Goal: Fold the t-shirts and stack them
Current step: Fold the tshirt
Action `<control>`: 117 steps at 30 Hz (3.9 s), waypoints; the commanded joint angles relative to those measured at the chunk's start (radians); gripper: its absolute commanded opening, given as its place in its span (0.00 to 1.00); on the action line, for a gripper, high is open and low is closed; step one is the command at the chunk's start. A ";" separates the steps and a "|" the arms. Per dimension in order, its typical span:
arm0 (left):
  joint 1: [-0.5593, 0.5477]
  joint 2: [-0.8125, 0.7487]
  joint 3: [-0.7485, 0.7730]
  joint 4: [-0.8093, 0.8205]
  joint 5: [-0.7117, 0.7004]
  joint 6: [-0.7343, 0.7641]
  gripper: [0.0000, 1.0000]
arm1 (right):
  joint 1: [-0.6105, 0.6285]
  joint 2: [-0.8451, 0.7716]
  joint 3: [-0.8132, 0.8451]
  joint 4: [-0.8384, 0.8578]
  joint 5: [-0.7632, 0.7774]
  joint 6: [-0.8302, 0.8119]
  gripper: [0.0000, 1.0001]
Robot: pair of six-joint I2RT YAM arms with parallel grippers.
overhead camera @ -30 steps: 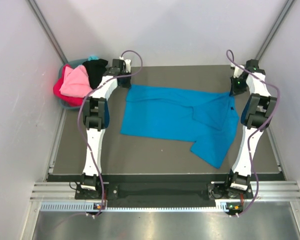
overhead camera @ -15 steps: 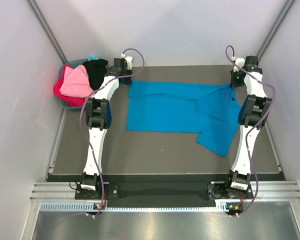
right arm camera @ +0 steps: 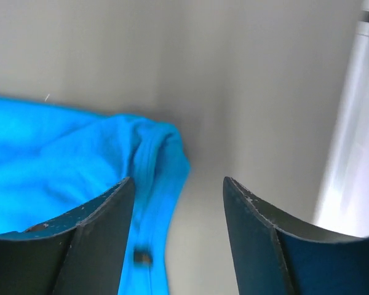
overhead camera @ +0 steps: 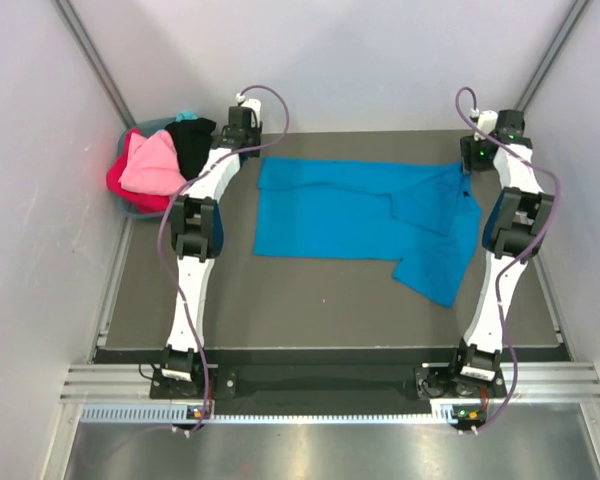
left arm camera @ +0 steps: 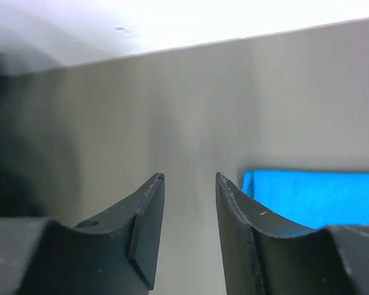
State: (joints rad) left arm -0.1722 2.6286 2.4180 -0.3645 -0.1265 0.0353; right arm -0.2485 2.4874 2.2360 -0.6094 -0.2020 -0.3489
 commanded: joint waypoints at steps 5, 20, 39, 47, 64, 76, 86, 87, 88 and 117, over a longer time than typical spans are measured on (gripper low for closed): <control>-0.030 -0.332 -0.192 -0.040 -0.033 0.046 0.45 | -0.034 -0.438 -0.241 0.053 -0.039 -0.122 0.60; -0.050 -0.759 -0.879 -0.168 0.372 -0.003 0.63 | 0.153 -1.074 -1.202 -0.297 -0.260 -0.904 0.39; -0.050 -0.803 -0.965 -0.146 0.331 -0.021 0.64 | 0.239 -1.464 -1.701 -0.284 -0.063 -1.167 0.45; -0.049 -0.805 -0.985 -0.140 0.320 -0.012 0.64 | 0.236 -1.421 -1.679 -0.225 -0.039 -1.144 0.44; -0.009 -0.855 -1.071 -0.215 0.392 -0.116 0.61 | 0.178 -1.295 -1.571 -0.197 -0.008 -1.069 0.00; 0.119 -0.883 -1.318 -0.202 0.591 -0.416 0.58 | 0.173 -1.332 -1.406 -0.290 -0.043 -0.973 0.00; 0.120 -0.765 -1.234 -0.148 0.640 -0.446 0.56 | 0.175 -1.314 -1.382 -0.283 -0.034 -0.931 0.00; 0.120 -0.750 -1.229 -0.143 0.640 -0.448 0.56 | 0.175 -1.314 -1.383 -0.282 -0.034 -0.930 0.00; 0.120 -0.743 -1.222 -0.140 0.636 -0.449 0.55 | 0.175 -1.315 -1.386 -0.280 -0.034 -0.929 0.00; 0.086 -0.671 -1.212 -0.160 0.544 -0.376 0.20 | 0.175 -1.306 -1.426 -0.204 -0.051 -0.857 0.00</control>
State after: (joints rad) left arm -0.0776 1.9244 1.2049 -0.5270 0.5003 -0.3729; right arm -0.0685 1.1896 0.8066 -0.8467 -0.2298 -1.2179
